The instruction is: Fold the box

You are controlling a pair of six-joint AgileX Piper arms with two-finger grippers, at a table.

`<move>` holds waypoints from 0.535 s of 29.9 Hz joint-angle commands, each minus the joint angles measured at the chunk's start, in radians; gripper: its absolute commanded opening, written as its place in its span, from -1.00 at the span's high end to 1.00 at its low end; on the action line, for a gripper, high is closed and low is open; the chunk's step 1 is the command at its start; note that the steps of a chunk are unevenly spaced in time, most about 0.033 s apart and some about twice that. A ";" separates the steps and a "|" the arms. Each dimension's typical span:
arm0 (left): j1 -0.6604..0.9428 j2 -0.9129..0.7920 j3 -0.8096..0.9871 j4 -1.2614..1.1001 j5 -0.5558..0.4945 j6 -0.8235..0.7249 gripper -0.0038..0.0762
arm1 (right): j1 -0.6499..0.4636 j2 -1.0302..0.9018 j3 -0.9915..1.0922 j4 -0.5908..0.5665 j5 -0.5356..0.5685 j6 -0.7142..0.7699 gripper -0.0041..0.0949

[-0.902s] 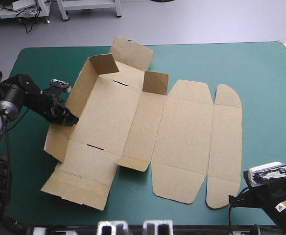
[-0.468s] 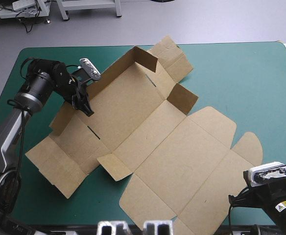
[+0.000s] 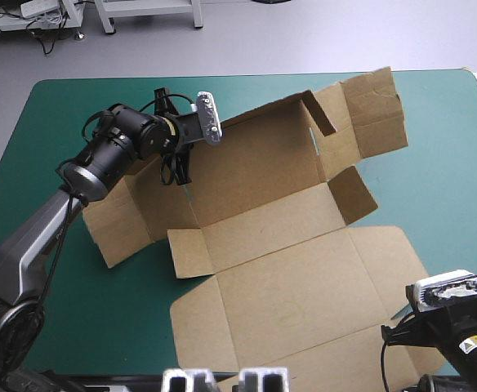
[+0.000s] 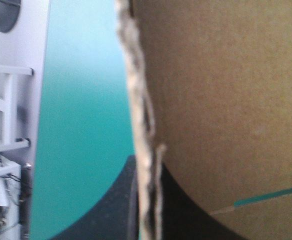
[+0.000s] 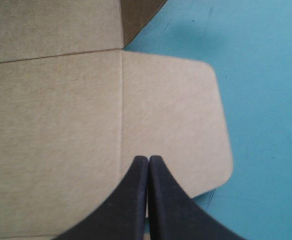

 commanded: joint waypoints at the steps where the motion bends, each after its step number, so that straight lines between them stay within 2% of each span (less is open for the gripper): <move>1: -0.056 -0.049 -0.036 0.112 -0.127 -0.003 0.92 | -0.001 0.012 -0.026 0.023 -0.055 -0.001 0.94; 7: -0.136 -0.049 -0.036 0.168 -0.158 -0.010 0.92 | -0.001 0.012 -0.026 0.029 -0.055 -0.001 0.94; 10: -0.166 -0.049 -0.028 0.205 -0.185 -0.098 0.92 | -0.001 0.012 -0.026 0.029 -0.055 -0.001 0.94; 16: -0.220 -0.086 0.081 0.428 -0.314 -0.272 0.92 | -0.001 0.012 -0.026 0.031 -0.055 -0.001 0.94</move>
